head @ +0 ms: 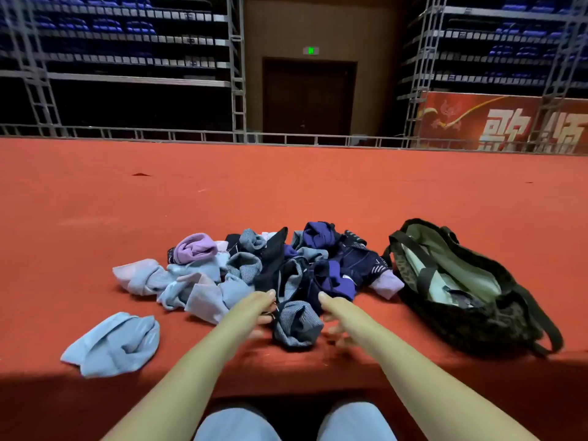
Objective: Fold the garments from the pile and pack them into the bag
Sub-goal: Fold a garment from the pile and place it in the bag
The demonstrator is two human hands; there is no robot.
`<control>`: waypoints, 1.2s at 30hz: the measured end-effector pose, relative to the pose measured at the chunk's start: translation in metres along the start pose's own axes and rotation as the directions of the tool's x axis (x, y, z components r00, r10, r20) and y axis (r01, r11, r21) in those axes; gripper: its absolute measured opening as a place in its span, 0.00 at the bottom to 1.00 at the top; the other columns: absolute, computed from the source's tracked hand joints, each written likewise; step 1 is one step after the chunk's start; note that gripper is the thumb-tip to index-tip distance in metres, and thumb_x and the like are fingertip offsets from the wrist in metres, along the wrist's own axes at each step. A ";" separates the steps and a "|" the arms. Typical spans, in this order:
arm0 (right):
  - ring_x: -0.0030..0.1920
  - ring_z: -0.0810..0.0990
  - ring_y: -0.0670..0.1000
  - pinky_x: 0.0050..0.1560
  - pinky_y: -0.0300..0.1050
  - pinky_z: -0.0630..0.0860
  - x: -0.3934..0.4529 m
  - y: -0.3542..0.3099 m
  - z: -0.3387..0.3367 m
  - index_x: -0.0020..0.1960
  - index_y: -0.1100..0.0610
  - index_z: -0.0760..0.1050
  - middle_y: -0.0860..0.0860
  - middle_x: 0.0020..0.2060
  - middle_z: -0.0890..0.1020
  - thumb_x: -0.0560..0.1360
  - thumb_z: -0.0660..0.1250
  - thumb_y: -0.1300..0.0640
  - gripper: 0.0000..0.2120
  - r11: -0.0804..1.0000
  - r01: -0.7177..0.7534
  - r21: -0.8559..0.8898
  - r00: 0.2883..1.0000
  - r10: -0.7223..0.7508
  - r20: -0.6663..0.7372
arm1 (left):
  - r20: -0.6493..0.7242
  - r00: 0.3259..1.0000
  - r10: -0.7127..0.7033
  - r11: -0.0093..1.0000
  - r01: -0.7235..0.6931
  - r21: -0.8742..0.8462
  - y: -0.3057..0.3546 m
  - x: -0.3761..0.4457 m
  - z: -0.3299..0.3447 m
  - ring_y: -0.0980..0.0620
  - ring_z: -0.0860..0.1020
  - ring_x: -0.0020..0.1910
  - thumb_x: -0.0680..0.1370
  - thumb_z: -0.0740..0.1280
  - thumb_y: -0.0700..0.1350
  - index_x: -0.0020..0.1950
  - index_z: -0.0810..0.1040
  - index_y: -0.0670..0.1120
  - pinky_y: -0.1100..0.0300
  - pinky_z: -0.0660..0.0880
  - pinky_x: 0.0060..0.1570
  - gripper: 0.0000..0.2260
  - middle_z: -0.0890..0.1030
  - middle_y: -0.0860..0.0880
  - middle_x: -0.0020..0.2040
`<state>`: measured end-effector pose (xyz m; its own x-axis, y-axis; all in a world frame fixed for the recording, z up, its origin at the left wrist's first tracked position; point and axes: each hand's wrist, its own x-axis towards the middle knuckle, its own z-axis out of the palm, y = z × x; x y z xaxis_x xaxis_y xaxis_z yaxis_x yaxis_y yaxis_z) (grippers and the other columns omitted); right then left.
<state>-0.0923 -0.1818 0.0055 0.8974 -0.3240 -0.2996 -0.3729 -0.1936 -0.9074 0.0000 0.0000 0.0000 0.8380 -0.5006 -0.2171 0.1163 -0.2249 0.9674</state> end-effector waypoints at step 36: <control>0.42 0.82 0.52 0.42 0.45 0.78 0.040 0.030 0.037 0.50 0.60 0.79 0.56 0.44 0.85 0.73 0.68 0.60 0.07 0.681 0.350 0.643 0.929 -0.165 -0.331 | -0.364 0.896 0.253 0.904 -0.353 -0.240 -0.036 0.028 0.013 0.49 0.76 0.43 0.66 0.64 0.71 0.41 0.77 0.40 0.48 0.73 0.49 0.32 0.79 0.45 0.41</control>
<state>-0.0590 -0.1659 -0.0442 0.8169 -0.5759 -0.0315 0.2120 0.3505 -0.9123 0.0118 -0.0171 -0.0423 0.9747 -0.2009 0.0975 -0.0624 0.1743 0.9827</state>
